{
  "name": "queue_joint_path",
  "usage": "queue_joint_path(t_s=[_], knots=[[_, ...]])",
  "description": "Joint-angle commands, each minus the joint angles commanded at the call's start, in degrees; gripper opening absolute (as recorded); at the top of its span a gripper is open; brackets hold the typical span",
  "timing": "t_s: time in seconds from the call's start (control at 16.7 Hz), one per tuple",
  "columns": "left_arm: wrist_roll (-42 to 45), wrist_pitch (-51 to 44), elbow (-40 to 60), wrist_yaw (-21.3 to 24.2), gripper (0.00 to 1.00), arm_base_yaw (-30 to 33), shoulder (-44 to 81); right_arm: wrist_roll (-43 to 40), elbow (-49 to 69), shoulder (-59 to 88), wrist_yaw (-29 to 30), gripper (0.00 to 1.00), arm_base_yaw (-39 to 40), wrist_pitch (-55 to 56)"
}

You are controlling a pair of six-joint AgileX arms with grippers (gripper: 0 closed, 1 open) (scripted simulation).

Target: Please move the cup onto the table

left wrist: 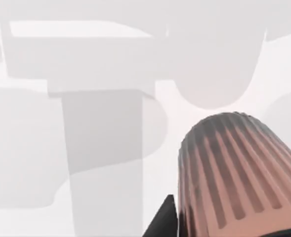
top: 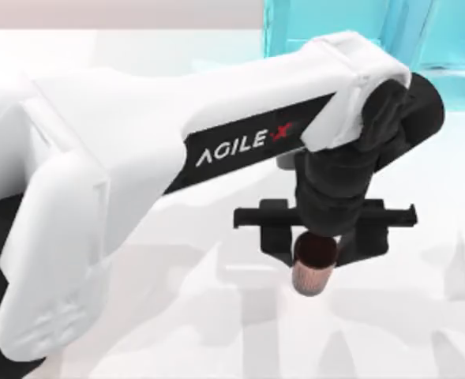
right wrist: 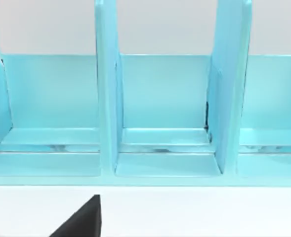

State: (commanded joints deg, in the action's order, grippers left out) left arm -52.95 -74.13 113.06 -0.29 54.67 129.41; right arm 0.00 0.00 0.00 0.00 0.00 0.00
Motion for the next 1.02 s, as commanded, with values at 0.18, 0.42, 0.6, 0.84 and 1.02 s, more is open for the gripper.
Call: queue_joint_path(t_s=[0.18, 0.42, 0.6, 0.84, 1.02], knots=[[0.0, 0.0, 0.0, 0.0, 0.3, 0.0, 0.0, 0.0, 0.0, 0.0, 0.0, 1.0, 0.0, 0.0], [0.0, 0.0, 0.0, 0.0, 0.6, 0.0, 0.0, 0.0, 0.0, 0.0, 0.0, 1.0, 0.0, 0.0], [0.0, 0.0, 0.0, 0.0, 0.83, 0.0, 0.0, 0.0, 0.0, 0.0, 0.0, 1.0, 0.0, 0.0], [0.0, 0.0, 0.0, 0.0, 1.0, 0.0, 0.0, 0.0, 0.0, 0.0, 0.0, 1.0, 0.0, 0.0], [0.0, 0.0, 0.0, 0.0, 1.0, 0.0, 0.0, 0.0, 0.0, 0.0, 0.0, 1.0, 0.0, 0.0]])
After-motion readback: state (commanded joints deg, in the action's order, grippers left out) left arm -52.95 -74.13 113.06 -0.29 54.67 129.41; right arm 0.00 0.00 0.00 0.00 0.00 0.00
